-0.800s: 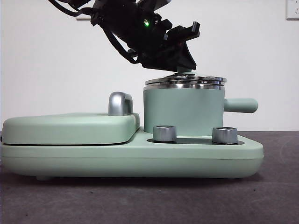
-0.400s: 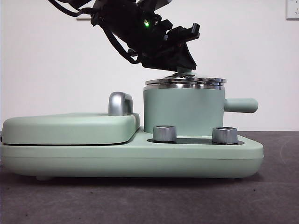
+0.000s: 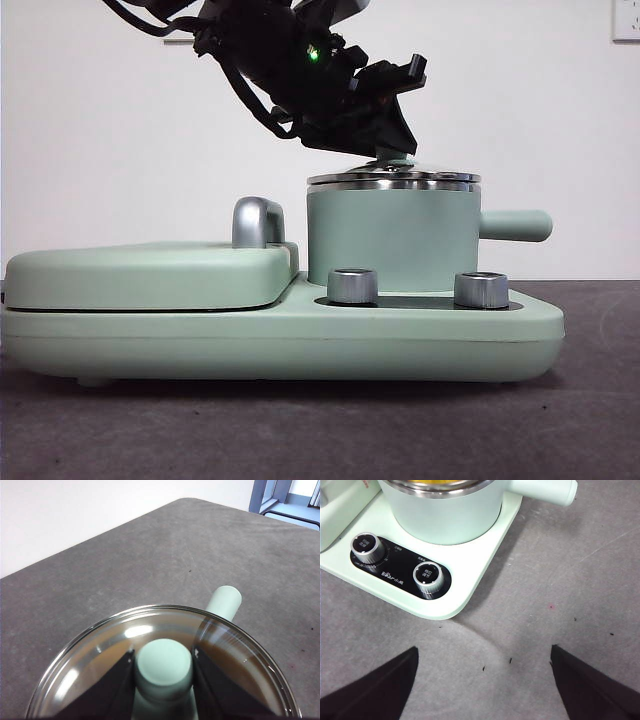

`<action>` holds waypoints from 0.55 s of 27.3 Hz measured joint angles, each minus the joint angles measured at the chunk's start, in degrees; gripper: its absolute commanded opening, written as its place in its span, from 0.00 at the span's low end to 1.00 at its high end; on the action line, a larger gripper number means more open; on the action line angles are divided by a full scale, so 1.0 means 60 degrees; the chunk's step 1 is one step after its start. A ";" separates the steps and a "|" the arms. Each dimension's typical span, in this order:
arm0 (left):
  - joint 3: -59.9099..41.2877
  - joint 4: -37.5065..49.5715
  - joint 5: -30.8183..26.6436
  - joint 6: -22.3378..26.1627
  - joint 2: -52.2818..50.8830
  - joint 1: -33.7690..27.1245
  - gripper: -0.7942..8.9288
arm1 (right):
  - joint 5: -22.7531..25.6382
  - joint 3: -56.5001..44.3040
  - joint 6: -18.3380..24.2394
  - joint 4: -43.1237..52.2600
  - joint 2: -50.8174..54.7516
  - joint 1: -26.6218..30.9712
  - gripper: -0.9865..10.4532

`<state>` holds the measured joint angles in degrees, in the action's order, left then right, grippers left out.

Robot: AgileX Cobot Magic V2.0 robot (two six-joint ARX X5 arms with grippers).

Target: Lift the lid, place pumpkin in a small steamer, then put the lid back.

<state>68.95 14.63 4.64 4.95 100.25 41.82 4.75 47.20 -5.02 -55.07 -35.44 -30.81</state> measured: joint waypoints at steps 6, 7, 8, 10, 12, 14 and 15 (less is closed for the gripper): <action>0.0036 -0.0117 0.0000 0.0000 0.0000 0.0000 0.09 | 0.0000 0.0000 0.0000 0.0000 0.0000 0.0000 0.44; 0.0047 -0.0146 0.0000 0.0000 0.0000 0.0000 0.09 | 0.0000 0.0000 0.0000 0.0000 0.0000 0.0000 0.44; 0.0062 -0.0175 0.0000 -0.0004 0.0022 0.0000 0.09 | 0.0004 0.0000 0.0000 -0.0004 0.0000 0.0000 0.44; 0.0109 -0.0229 0.0004 -0.0029 0.0073 -0.0004 0.09 | 0.0000 0.0000 0.0000 0.0000 0.0000 0.0000 0.44; 0.0135 -0.0270 0.0000 -0.0036 0.0073 0.0000 0.09 | 0.0000 0.0000 0.0000 0.0000 0.0000 0.0000 0.44; 0.0135 -0.0266 0.0000 -0.0106 0.0073 0.0000 0.10 | 0.0000 0.0000 0.0000 0.0000 0.0000 0.0000 0.44; 0.0135 -0.0266 0.0000 -0.0135 0.0073 0.0000 0.13 | 0.0000 0.0000 0.0000 0.0000 0.0000 0.0000 0.44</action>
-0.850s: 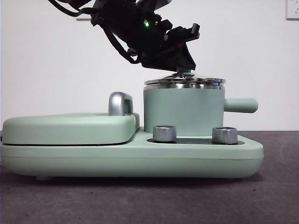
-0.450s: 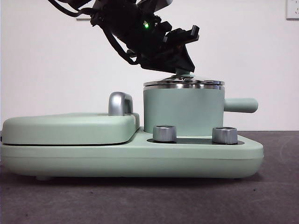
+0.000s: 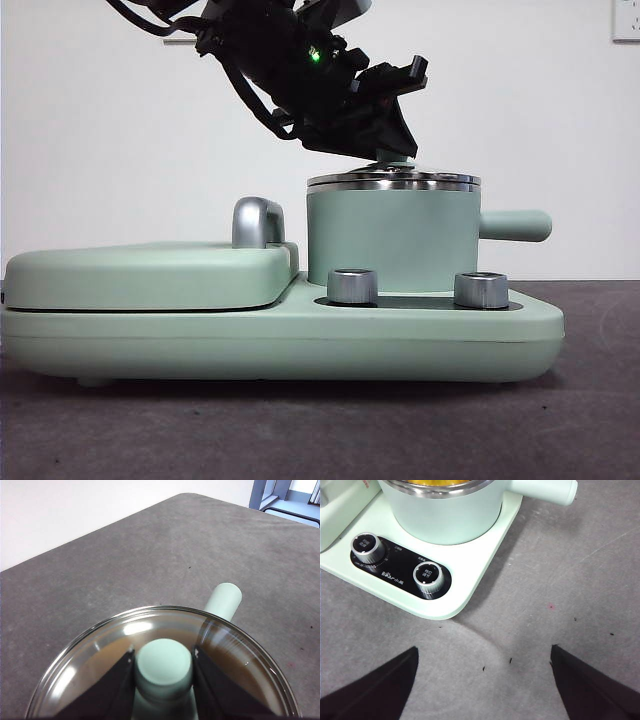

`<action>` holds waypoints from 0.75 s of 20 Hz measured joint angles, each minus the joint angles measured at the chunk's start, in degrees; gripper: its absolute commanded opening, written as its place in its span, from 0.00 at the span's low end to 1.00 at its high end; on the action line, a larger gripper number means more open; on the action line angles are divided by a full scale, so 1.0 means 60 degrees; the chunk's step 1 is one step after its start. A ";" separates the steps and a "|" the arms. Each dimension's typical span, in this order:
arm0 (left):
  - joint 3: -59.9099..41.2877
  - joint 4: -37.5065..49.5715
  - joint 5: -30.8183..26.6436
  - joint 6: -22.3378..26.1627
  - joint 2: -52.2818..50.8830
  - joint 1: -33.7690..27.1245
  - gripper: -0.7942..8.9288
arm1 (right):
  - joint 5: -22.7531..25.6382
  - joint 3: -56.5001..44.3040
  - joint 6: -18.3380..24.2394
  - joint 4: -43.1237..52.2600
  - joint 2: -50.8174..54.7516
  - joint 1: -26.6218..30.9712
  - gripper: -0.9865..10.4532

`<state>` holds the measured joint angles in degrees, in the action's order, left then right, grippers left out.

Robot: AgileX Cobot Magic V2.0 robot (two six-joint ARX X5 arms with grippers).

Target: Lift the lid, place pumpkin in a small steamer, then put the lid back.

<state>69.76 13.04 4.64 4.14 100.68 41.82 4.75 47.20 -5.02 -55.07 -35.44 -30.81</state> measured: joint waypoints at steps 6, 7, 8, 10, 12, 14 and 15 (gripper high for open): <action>0.0000 -0.0153 0.0004 -0.0127 -0.0029 0.0007 0.40 | 0.0000 0.0000 0.0000 0.0000 0.0000 0.0000 0.44; 0.0000 -0.0215 0.0000 -0.0127 -0.0087 0.0004 0.40 | 0.0000 0.0000 0.0000 0.0000 0.0000 0.0000 0.44; 0.0000 -0.0313 0.0000 -0.0127 -0.0178 0.0004 0.40 | 0.0000 0.0000 0.0000 0.0004 0.0000 0.0000 0.44; 0.0000 -0.0838 0.0000 -0.0127 -0.0543 -0.0011 0.40 | 0.0000 0.0000 0.0000 0.0036 0.0000 0.0000 0.44; 0.0000 -0.1599 0.0000 -0.0127 -0.1056 -0.0033 0.40 | 0.0000 0.0000 0.0000 0.0193 0.0000 0.0000 0.44; 0.0000 -0.2594 0.0000 -0.0215 -0.1647 -0.0084 0.40 | -0.0004 0.0000 0.0000 0.0379 -0.0004 0.0000 0.44; 0.0000 -0.3144 0.0000 -0.0328 -0.1996 -0.0153 0.40 | -0.0015 0.0000 0.0000 0.0477 -0.0004 0.0000 0.44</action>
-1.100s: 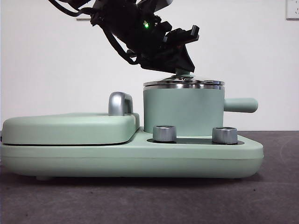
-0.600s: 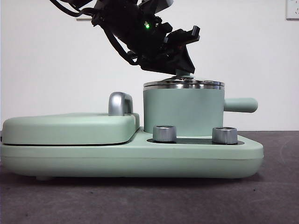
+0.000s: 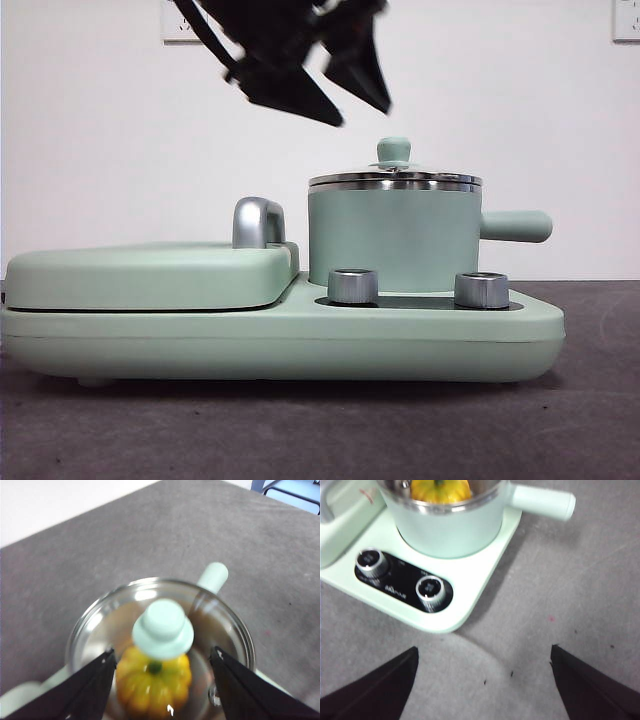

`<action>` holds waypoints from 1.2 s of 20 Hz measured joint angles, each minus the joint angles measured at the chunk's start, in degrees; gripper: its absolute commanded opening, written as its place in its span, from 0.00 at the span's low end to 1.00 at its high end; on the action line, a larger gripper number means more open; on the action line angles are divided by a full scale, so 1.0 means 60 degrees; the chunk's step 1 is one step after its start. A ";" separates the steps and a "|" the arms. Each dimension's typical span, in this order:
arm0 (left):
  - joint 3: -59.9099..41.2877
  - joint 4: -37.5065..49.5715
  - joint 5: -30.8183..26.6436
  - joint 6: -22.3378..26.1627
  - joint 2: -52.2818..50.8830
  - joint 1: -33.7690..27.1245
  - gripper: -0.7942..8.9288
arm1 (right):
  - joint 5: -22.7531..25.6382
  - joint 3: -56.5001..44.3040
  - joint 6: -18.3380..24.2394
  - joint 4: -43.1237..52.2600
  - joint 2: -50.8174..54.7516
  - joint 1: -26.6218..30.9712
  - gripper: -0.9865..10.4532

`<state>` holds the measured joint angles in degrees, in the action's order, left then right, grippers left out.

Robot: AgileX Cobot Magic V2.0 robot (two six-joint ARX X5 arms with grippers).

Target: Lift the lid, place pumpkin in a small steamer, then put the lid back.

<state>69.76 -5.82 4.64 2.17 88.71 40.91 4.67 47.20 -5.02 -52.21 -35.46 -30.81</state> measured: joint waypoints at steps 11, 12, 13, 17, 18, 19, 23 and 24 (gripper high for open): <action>-0.1319 -0.2233 0.0033 -0.1366 -0.3264 -0.1774 0.40 | -0.0433 0.0000 0.0087 0.1257 -0.0973 0.0000 0.44; -0.1574 -0.2310 0.0033 -0.1381 -0.3639 -0.1963 0.40 | -0.0543 0.0000 0.0106 0.1508 -0.1162 0.0000 0.44; -0.1814 -0.2412 0.0033 -0.1395 -0.4022 -0.2146 0.40 | -0.0586 0.0000 0.0117 0.1763 -0.1355 0.0000 0.44; -0.2656 -0.3468 0.0029 -0.1479 -0.5461 -0.2954 0.40 | -0.1027 0.0000 0.0117 0.2769 -0.2033 0.0000 0.44; -0.2871 -0.3719 0.0029 -0.1479 -0.5788 -0.3064 0.40 | -0.1086 0.0000 0.0117 0.2973 -0.2200 -0.0011 0.44; -0.3096 -0.3825 0.0029 -0.1468 -0.6116 -0.3118 0.40 | -0.1169 0.0000 0.0117 0.3151 -0.2353 -0.0029 0.44; -0.3778 -0.4113 0.0033 -0.1395 -0.6991 -0.3330 0.40 | -0.1402 0.0000 0.0106 0.3872 -0.2754 -0.0036 0.44; -0.3934 -0.4189 0.0033 -0.1388 -0.7136 -0.3370 0.40 | -0.1468 0.0000 0.0106 0.4036 -0.2823 -0.0036 0.44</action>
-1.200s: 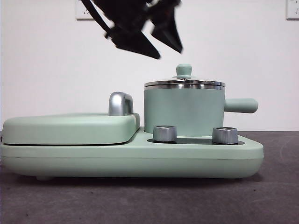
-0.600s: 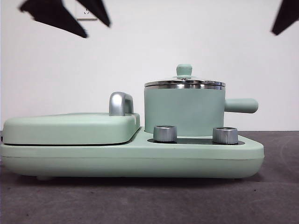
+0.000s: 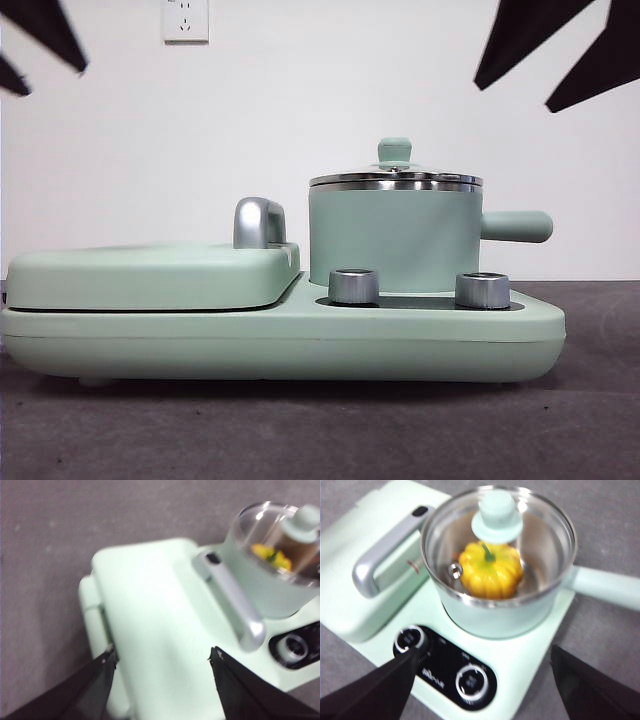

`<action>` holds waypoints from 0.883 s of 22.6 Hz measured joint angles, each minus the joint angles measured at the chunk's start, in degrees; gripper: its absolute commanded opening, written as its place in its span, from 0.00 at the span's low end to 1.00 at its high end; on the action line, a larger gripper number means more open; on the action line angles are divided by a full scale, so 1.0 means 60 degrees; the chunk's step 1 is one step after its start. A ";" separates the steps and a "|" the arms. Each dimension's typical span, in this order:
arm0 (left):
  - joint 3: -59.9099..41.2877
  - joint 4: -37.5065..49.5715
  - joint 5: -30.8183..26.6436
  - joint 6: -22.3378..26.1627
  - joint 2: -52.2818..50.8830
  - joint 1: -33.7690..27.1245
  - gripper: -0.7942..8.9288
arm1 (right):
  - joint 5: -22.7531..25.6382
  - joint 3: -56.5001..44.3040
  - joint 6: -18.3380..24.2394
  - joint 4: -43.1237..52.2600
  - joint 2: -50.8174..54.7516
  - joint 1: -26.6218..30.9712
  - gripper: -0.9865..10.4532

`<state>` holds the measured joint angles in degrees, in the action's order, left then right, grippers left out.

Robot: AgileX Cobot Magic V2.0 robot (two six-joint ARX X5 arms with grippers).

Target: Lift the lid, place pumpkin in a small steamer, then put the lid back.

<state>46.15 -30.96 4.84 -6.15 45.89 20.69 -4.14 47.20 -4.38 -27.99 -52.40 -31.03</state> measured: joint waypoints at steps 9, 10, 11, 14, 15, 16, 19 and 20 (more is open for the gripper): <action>-0.0281 -0.0590 0.0015 0.0033 -0.0233 -0.0051 0.37 | -0.0066 0.0000 -0.0076 0.0535 -0.0146 0.0000 0.34; -0.0281 -0.0623 0.0047 0.0058 -0.0233 -0.0051 0.22 | -0.0066 0.0000 -0.0095 0.0492 -0.0146 0.0000 0.23; -0.0281 -0.0678 0.0062 0.0109 -0.0233 -0.0047 0.05 | -0.0066 0.0000 -0.0098 0.0466 -0.0146 0.0000 0.10; -0.0281 -0.0991 0.0106 0.0109 -0.0240 -0.0044 0.09 | -0.0062 0.0000 -0.0095 0.0517 -0.0149 0.0000 0.10; -0.0281 -0.1067 0.0106 0.0120 -0.0240 -0.0044 0.09 | -0.0069 0.0000 -0.0098 0.0565 -0.0149 0.0000 0.10; -0.0281 -0.1166 0.0106 0.0131 -0.0248 -0.0044 0.09 | -0.0138 0.0000 -0.0098 0.0576 -0.0149 0.0000 0.10; -0.0281 -0.1497 0.0106 0.0135 -0.0342 -0.0044 0.09 | -0.0313 0.0000 -0.0098 0.0579 -0.0146 -0.0007 0.10; -0.0281 -0.1508 0.0106 0.0135 -0.0357 -0.0044 0.09 | -0.0313 0.0000 -0.0098 0.0605 -0.0146 -0.0007 0.10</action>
<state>44.47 -40.01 5.48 -5.34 43.75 20.43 -6.02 47.20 -4.97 -24.36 -53.28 -31.07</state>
